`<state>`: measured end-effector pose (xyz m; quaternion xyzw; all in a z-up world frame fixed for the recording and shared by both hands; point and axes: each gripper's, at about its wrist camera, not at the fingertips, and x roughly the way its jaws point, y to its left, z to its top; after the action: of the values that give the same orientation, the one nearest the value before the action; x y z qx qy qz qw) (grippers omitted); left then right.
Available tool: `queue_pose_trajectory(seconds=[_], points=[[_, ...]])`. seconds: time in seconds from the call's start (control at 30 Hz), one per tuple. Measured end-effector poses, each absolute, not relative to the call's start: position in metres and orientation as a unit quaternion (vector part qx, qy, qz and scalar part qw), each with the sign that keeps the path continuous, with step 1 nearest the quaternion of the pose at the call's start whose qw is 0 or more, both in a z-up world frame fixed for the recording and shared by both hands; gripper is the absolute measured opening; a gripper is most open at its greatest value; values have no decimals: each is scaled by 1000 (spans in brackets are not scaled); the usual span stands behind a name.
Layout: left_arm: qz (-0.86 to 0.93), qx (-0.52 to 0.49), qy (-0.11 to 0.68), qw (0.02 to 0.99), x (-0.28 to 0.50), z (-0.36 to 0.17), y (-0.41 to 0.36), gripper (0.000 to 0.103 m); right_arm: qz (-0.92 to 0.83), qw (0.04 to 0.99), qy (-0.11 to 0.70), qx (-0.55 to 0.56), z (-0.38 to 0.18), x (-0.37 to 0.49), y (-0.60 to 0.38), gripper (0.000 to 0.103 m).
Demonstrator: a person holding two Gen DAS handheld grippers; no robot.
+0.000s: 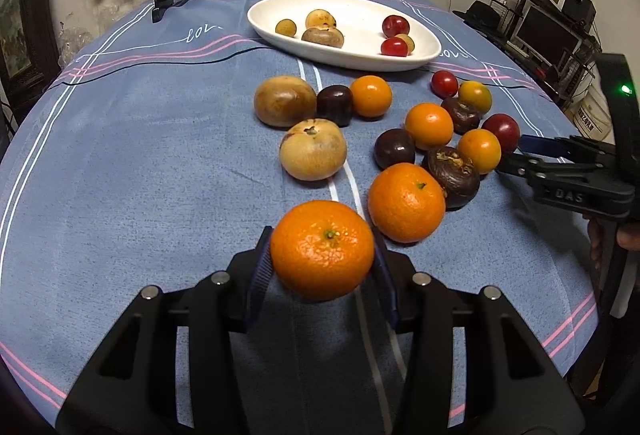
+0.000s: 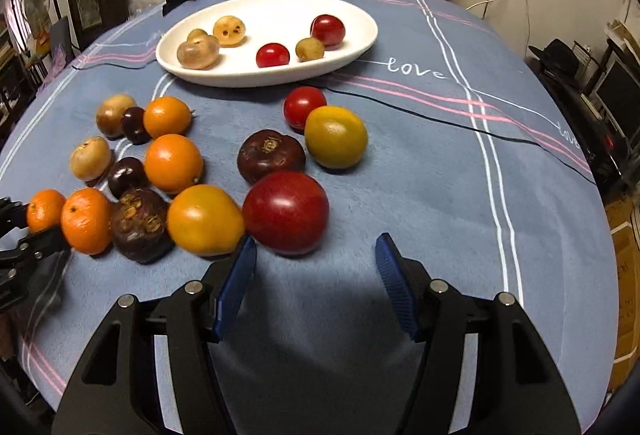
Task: Organize fruits
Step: 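Grasp a tangerine with the left gripper while the right grasps a large red plum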
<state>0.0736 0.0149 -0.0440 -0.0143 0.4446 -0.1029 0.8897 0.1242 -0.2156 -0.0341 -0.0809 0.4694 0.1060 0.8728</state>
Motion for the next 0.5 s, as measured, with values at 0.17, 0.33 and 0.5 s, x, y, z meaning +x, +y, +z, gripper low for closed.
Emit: queue_pose_trajectory(seconds=[0.17,0.33,0.5], points=[[-101,-11,445,890,73,-44,13,47,128,872,469,-50,-35,141,-214,42],[-101,-11,445,890,74,-44,14,47,129,877,461,-37,-33,135,-214,40],[-104,-16,444,890,73,-44,15,47,118,884,452,-9,-25,117,-235,40]])
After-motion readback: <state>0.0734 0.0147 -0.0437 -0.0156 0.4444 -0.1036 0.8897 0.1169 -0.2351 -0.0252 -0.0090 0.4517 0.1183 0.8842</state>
